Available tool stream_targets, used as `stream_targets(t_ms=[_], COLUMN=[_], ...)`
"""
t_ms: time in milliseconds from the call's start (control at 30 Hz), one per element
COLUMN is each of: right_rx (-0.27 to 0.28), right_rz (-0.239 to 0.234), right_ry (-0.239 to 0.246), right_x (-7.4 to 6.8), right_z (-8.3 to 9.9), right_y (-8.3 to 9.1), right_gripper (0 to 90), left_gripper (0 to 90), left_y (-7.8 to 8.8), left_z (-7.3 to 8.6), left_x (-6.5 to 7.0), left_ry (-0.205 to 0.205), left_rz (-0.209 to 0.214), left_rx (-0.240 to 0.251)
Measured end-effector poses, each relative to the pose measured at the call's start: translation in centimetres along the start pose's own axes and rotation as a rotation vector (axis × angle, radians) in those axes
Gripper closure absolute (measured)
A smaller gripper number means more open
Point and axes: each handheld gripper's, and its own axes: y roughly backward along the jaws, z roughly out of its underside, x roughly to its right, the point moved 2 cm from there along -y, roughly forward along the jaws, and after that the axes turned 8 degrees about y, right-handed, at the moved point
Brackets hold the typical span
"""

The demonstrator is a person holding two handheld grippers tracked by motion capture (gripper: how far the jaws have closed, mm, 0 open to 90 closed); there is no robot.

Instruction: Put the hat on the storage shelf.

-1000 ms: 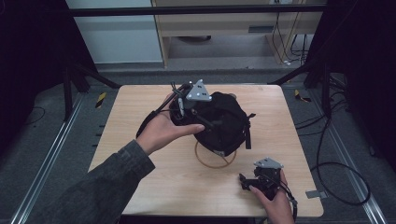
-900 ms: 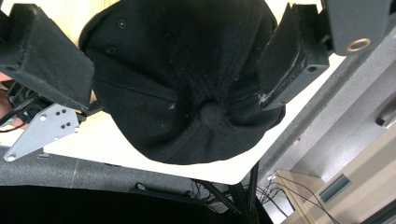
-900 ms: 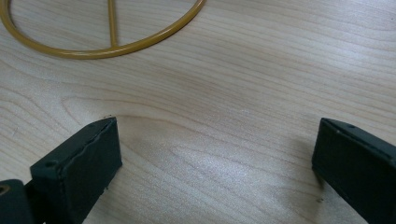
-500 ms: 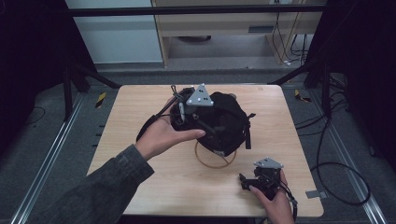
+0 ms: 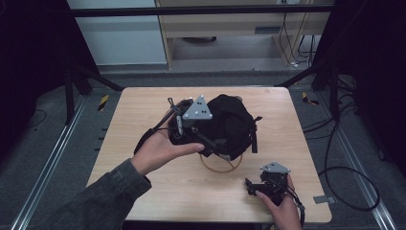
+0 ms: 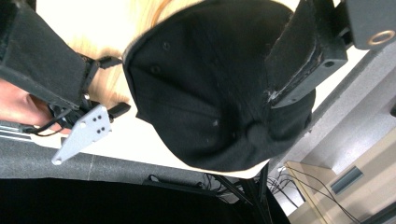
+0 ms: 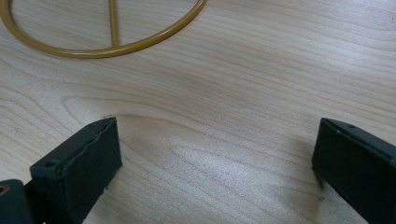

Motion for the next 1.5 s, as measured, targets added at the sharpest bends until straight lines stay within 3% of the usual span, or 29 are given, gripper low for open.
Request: stream_targets(t_ms=[400,900,1033,1500], right_rx=[0.001,0.002,0.002,0.002], right_rz=[-0.001,-0.001,0.000,0.000], right_ry=[0.002,0.000,0.001,0.001], right_x=[0.0,0.0,0.0,0.0], right_z=[0.0,0.0,0.0,0.0], right_y=[0.0,0.0,0.0,0.0], right_gripper=[1.5,1.5,1.5,1.5], left_gripper=[4.5,4.2,4.3,4.1], left_y=[1.6,1.7,1.5,0.3], left_z=[2.4,6.6,7.9,13.0], left_x=[0.4,1.0,0.8,-0.8], left_ry=[0.023,0.052,0.069,0.103], left_rz=[-0.033,-0.043,-0.044,-0.106], left_rx=[-0.002,-0.044,-0.053,-0.090])
